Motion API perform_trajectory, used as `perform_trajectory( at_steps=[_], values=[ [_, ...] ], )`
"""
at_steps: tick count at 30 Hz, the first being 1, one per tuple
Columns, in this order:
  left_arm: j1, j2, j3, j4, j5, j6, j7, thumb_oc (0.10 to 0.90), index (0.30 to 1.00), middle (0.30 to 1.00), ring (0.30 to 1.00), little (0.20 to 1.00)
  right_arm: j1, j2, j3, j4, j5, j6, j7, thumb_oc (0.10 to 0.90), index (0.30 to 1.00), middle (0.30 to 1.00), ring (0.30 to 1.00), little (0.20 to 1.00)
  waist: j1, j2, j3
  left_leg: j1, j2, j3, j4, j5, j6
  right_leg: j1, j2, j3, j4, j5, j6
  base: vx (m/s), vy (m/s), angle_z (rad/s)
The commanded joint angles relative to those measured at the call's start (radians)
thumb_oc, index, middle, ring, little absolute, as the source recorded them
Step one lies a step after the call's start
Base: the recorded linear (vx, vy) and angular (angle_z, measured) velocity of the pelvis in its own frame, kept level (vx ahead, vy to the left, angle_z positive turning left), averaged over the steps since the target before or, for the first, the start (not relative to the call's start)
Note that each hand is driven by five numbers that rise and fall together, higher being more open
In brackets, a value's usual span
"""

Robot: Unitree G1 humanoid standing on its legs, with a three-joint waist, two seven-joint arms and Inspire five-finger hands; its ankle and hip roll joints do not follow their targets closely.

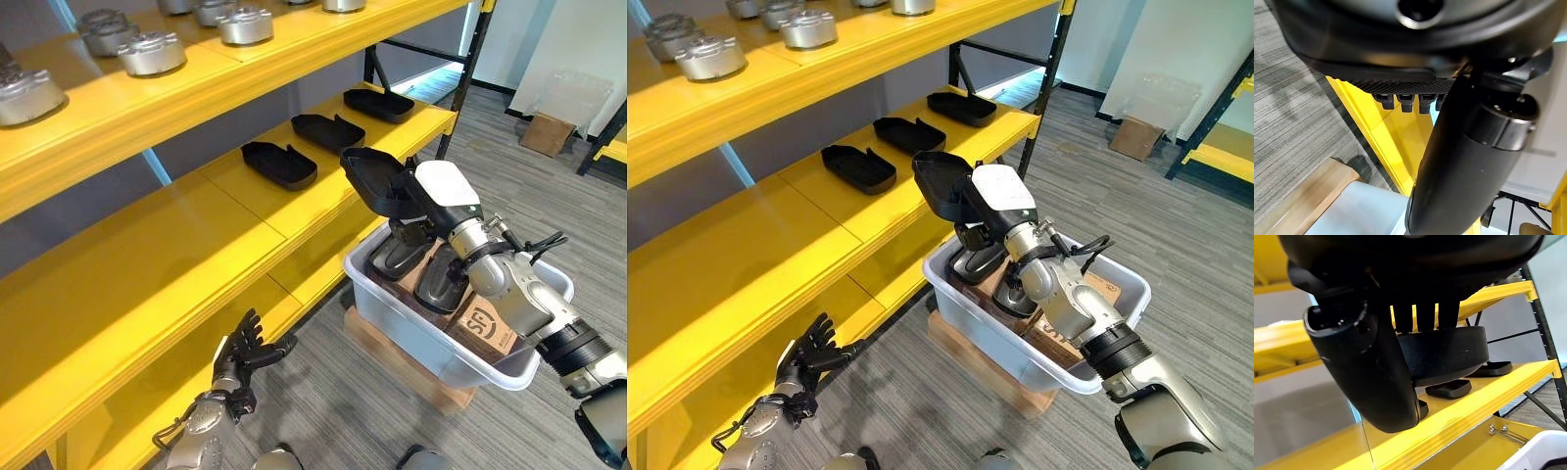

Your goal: Move parts from the plastic box to the shelf.

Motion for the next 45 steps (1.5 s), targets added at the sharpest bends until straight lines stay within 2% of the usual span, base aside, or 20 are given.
perform_trajectory(
  at_steps=[1, 7, 8, 10, 11, 13, 14, 15, 16, 17, 18, 20, 23, 28, 29, 33, 35, 36, 38, 45],
  values=[
    [-0.046, 0.056, 0.009, -0.105, 0.035, -0.079, -0.007, 0.9, 1.0, 1.0, 1.0, 1.0, -0.106, 0.016, -0.192, -0.117, -0.028, -0.036, -0.105, 0.4, 0.3, 0.3, 0.3, 0.3, 0.012, -0.033, -0.06, 0.048, 0.033, 0.005, 0.048, -0.083, -0.004, 0.037, -0.038, 0.061, -0.086, 0.104, 0.104, 0.05, 0.125, 0.21],
    [-0.048, 0.072, 0.009, -0.14, 0.048, -0.08, -0.002, 0.9, 1.0, 1.0, 1.0, 1.0, -0.129, 0.037, -0.175, -0.107, -0.044, -0.024, -0.108, 0.4, 0.3, 0.3, 0.3, 0.3, 0.028, -0.053, -0.054, 0.028, -0.035, -0.024, 0.065, -0.136, 0.042, 0.059, -0.073, 0.066, -0.13, 0.186, 0.14, 0.04, 0.148, 0.2],
    [-0.05, 0.076, 0.015, -0.138, 0.056, -0.083, 0.01, 0.9, 1.0, 1.0, 1.0, 1.0, -0.134, 0.05, -0.167, -0.105, -0.046, -0.018, -0.105, 0.4, 0.3, 0.3, 0.3, 0.3, 0.036, -0.057, -0.048, 0.021, -0.073, -0.044, 0.071, -0.154, 0.067, 0.069, -0.09, 0.089, -0.134, 0.23, 0.154, 0.08, 0.284, 0.22],
    [-0.049, 0.078, 0.024, -0.144, 0.053, -0.081, 0.013, 0.9, 1.0, 1.0, 1.0, 1.0, -0.136, 0.056, -0.165, -0.107, -0.05, -0.015, -0.102, 0.4, 0.3, 0.3, 0.3, 0.3, 0.034, -0.061, -0.046, 0.019, -0.097, -0.053, 0.07, -0.166, 0.086, 0.075, -0.108, 0.093, -0.129, 0.244, 0.161, 0.07, 0.243, 0.34],
    [-0.055, 0.081, 0.032, -0.142, 0.06, -0.083, 0.02, 0.9, 1.0, 1.0, 1.0, 1.0, -0.121, 0.061, -0.169, -0.105, -0.057, -0.009, -0.102, 0.4, 0.3, 0.3, 0.3, 0.3, 0.036, -0.059, -0.049, 0.014, -0.135, -0.073, 0.068, -0.181, 0.106, 0.087, -0.131, 0.113, -0.123, 0.27, 0.165, 0.06, 0.193, 0.58],
    [-0.062, 0.081, 0.026, -0.142, 0.064, -0.082, 0.023, 0.9, 1.0, 1.0, 1.0, 1.0, -0.109, 0.064, -0.167, -0.101, -0.058, -0.009, -0.099, 0.4, 0.3, 0.3, 0.3, 0.3, 0.028, -0.062, -0.054, 0.014, -0.158, -0.086, 0.061, -0.19, 0.122, 0.086, -0.146, 0.125, -0.103, 0.27, 0.164, 0.08, 0.195, 0.57],
    [-0.067, 0.086, 0.022, -0.145, 0.064, -0.083, 0.023, 0.9, 1.0, 1.0, 1.0, 1.0, -0.104, 0.058, -0.166, -0.099, -0.058, -0.008, -0.094, 0.4, 0.3, 0.3, 0.3, 0.3, 0.015, -0.062, -0.055, 0.015, -0.167, -0.104, 0.057, -0.195, 0.128, 0.078, -0.14, 0.175, -0.084, 0.288, 0.158, 0.11, 0.193, 0.5],
    [-0.075, 0.088, 0.012, -0.138, 0.061, -0.082, 0.024, 0.9, 1.0, 1.0, 1.0, 1.0, -0.095, 0.046, -0.167, -0.1, -0.062, -0.008, -0.086, 0.4, 0.3, 0.3, 0.3, 0.3, -0.012, -0.059, -0.053, 0.018, -0.181, -0.132, 0.047, -0.196, 0.136, 0.039, -0.107, 0.287, -0.053, 0.287, 0.149, 0.08, 0.117, 0.67],
    [-0.077, 0.087, 0.011, -0.136, 0.061, -0.083, 0.024, 0.9, 1.0, 1.0, 1.0, 1.0, -0.095, 0.045, -0.168, -0.101, -0.062, -0.007, -0.086, 0.4, 0.3, 0.3, 0.3, 0.3, -0.006, -0.06, -0.056, 0.015, -0.182, -0.126, 0.046, -0.194, 0.137, 0.026, -0.109, 0.297, -0.047, 0.286, 0.147, 0.1, 0.286, 1.05],
    [-0.109, 0.078, -0.003, -0.111, 0.073, -0.082, 0.03, 0.9, 1.0, 1.0, 1.0, 1.0, -0.088, 0.022, -0.18, -0.105, -0.057, -0.005, -0.08, 0.4, 0.3, 0.3, 0.3, 0.3, -0.044, -0.043, -0.039, 0.045, -0.216, -0.154, -0.011, -0.159, 0.153, -0.112, -0.009, 0.456, 0.029, 0.249, 0.099, 0.1, 0.255, 1.0],
    [-0.123, 0.072, -0.014, -0.102, 0.08, -0.08, 0.033, 0.9, 1.0, 1.0, 1.0, 1.0, -0.082, 0.014, -0.185, -0.109, -0.053, -0.009, -0.083, 0.4, 0.3, 0.3, 0.3, 0.3, -0.058, -0.041, -0.037, 0.055, -0.224, -0.172, -0.021, -0.159, 0.157, -0.142, 0.026, 0.486, 0.029, 0.217, 0.086, 0.15, 0.264, 0.81],
    [-0.147, 0.061, -0.023, -0.088, 0.089, -0.082, 0.038, 0.9, 1.0, 1.0, 1.0, 1.0, -0.069, -0.003, -0.201, -0.111, -0.044, -0.008, -0.09, 0.4, 0.3, 0.3, 0.3, 0.3, -0.084, -0.043, -0.026, 0.075, -0.233, -0.212, -0.03, -0.163, 0.155, -0.198, 0.075, 0.55, 0.026, 0.207, 0.081, 0.13, 0.003, 0.59],
    [-0.187, 0.051, -0.045, -0.062, 0.098, -0.083, 0.043, 0.9, 1.0, 1.0, 1.0, 1.0, -0.052, -0.021, -0.227, -0.11, -0.027, -0.01, -0.097, 0.4, 0.3, 0.3, 0.3, 0.3, -0.107, -0.066, -0.017, 0.083, -0.24, -0.259, -0.03, -0.169, 0.137, -0.228, 0.115, 0.629, -0.085, 0.219, 0.097, 0.1, -0.112, 0.73],
    [-0.193, 0.05, -0.054, -0.054, 0.105, -0.083, 0.047, 0.9, 1.0, 1.0, 1.0, 1.0, -0.035, -0.029, -0.253, -0.116, -0.022, -0.009, -0.1, 0.4, 0.3, 0.3, 0.3, 0.3, -0.11, -0.088, -0.026, 0.095, -0.234, -0.294, -0.003, -0.198, 0.108, -0.206, 0.114, 0.663, -0.208, 0.258, 0.132, 0.15, -0.183, 0.74],
    [-0.183, 0.042, -0.05, -0.043, 0.104, -0.081, 0.04, 0.9, 1.0, 1.0, 1.0, 1.0, -0.005, -0.031, -0.273, -0.122, -0.009, -0.018, -0.088, 0.4, 0.3, 0.3, 0.3, 0.3, -0.102, -0.106, -0.051, 0.108, -0.227, -0.308, 0.008, -0.211, 0.093, -0.154, 0.122, 0.662, -0.244, 0.24, 0.131, 0.21, -0.187, 0.72],
    [-0.138, 0.034, -0.032, -0.047, 0.108, -0.077, 0.031, 0.9, 1.0, 1.0, 1.0, 1.0, 0.008, -0.039, -0.288, -0.127, 0.018, -0.033, -0.078, 0.4, 0.3, 0.3, 0.3, 0.3, -0.091, -0.102, -0.089, 0.146, -0.197, -0.317, -0.017, -0.209, 0.077, -0.121, 0.152, 0.639, -0.239, 0.223, 0.131, 0.18, -0.181, 0.55],
    [-0.112, 0.031, -0.027, -0.054, 0.112, -0.071, 0.021, 0.9, 1.0, 1.0, 1.0, 1.0, 0.001, -0.04, -0.29, -0.125, 0.039, -0.046, -0.075, 0.4, 0.3, 0.3, 0.3, 0.3, -0.081, -0.094, -0.111, 0.166, -0.161, -0.329, -0.037, -0.201, 0.057, -0.107, 0.169, 0.613, -0.218, 0.171, 0.124, 0.11, -0.178, 0.13],
    [-0.111, 0.031, -0.027, -0.054, 0.112, -0.071, 0.021, 0.9, 1.0, 1.0, 1.0, 1.0, 0.001, -0.041, -0.29, -0.125, 0.039, -0.046, -0.075, 0.4, 0.3, 0.3, 0.3, 0.3, -0.082, -0.094, -0.111, 0.166, -0.161, -0.329, -0.038, -0.201, 0.057, -0.107, 0.169, 0.612, -0.217, 0.17, 0.124, 0.09, -0.17, 0.17],
    [-0.101, 0.031, -0.029, -0.052, 0.114, -0.069, 0.014, 0.9, 1.0, 1.0, 1.0, 1.0, -0.009, -0.041, -0.288, -0.124, 0.047, -0.054, -0.073, 0.4, 0.3, 0.3, 0.3, 0.3, -0.075, -0.091, -0.126, 0.179, -0.133, -0.337, -0.059, -0.188, 0.041, -0.102, 0.19, 0.601, -0.188, 0.119, 0.116, 0.07, -0.156, -0.01],
    [-0.076, 0.027, -0.038, -0.067, 0.11, -0.065, 0.006, 0.9, 1.0, 1.0, 1.0, 1.0, -0.052, -0.018, -0.256, -0.113, 0.053, -0.06, -0.072, 0.4, 0.3, 0.3, 0.3, 0.3, -0.053, -0.083, -0.143, 0.193, -0.096, -0.361, -0.088, -0.163, 0.017, -0.095, 0.214, 0.571, -0.133, 0.069, 0.101, 0.04, -0.12, 0.07]
  ],
)
